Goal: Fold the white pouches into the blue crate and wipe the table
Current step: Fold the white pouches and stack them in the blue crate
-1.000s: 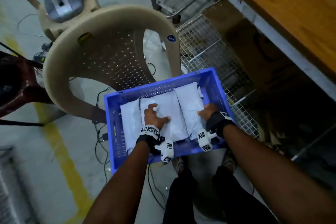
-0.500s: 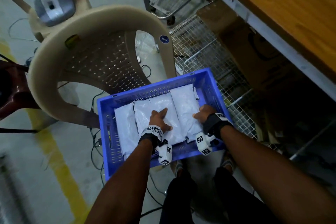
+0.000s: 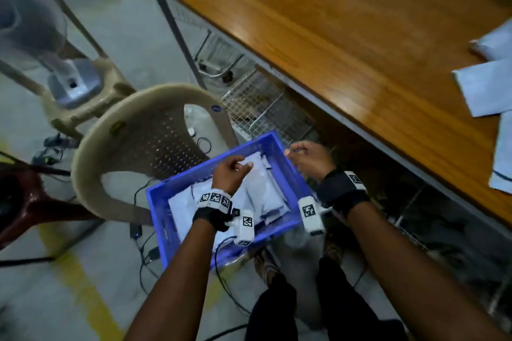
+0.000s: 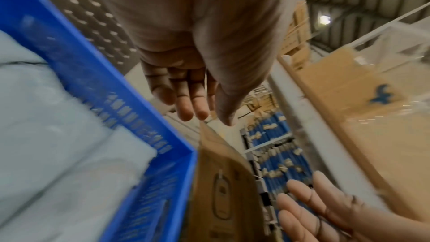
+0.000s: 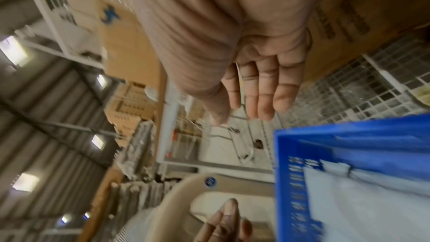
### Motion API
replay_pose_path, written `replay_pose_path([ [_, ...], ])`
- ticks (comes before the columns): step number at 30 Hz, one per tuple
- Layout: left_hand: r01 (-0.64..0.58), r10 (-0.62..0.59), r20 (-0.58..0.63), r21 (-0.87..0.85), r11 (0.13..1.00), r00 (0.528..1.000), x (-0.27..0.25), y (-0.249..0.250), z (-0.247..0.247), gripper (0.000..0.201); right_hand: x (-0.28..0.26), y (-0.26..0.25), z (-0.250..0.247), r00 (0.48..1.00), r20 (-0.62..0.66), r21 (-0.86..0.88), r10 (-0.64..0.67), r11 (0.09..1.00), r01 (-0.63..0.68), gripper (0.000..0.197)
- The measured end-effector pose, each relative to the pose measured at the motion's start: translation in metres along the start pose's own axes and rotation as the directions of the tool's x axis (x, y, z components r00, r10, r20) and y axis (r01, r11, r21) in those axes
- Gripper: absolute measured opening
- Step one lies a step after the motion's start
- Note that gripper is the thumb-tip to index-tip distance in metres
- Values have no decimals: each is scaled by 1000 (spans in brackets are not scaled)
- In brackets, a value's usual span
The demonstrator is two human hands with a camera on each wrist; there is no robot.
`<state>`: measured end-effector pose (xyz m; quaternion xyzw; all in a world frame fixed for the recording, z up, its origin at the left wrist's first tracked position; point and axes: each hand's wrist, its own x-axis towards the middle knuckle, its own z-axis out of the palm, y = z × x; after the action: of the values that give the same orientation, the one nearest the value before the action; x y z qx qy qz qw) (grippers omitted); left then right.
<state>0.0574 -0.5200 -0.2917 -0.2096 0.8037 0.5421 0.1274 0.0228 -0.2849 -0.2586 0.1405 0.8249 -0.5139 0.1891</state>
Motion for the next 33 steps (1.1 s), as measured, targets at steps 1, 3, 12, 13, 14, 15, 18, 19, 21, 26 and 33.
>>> replay_pose_path([
  [1, -44, 44, 13, -21, 999, 999, -4, 21, 4, 40, -15, -12, -19, 1000, -26, 54, -12, 998, 13, 25],
  [3, -144, 146, 42, -47, 989, 988, -11, 67, 12, 36, -39, -32, -60, 998, -57, 151, -39, 987, 47, 24],
  [12, -450, 475, 290, -152, 880, 831, -34, 232, 89, 21, -125, -44, -216, 906, -420, 222, -59, 961, 166, 26],
  [13, -461, 488, 309, -160, 873, 817, -37, 243, 101, 23, -131, -39, -230, 890, -453, 226, -49, 960, 168, 25],
  [14, -474, 502, 323, -166, 865, 803, -40, 253, 113, 25, -137, -35, -242, 875, -484, 234, -29, 959, 161, 25],
  [15, -494, 518, 336, -161, 854, 787, -43, 262, 126, 26, -141, -29, -253, 854, -519, 239, -17, 957, 164, 26],
  [18, -525, 539, 385, -150, 838, 750, -52, 286, 160, 18, -145, -20, -283, 784, -621, 191, -4, 969, 156, 27],
  [19, -525, 536, 401, -148, 838, 743, -54, 293, 170, 16, -142, -18, -292, 765, -644, 164, -4, 976, 143, 27],
  [21, -532, 531, 418, -125, 838, 738, -54, 306, 186, 21, -131, -17, -309, 741, -671, 89, -3, 993, 84, 37],
  [26, -470, 479, 393, -125, 874, 785, -43, 327, 204, 30, -76, -17, -356, 735, -677, -181, -18, 973, -142, 74],
  [33, -400, 398, 321, -62, 914, 859, -17, 320, 193, 19, -23, -12, -366, 914, -404, -536, 38, 800, -270, 86],
])
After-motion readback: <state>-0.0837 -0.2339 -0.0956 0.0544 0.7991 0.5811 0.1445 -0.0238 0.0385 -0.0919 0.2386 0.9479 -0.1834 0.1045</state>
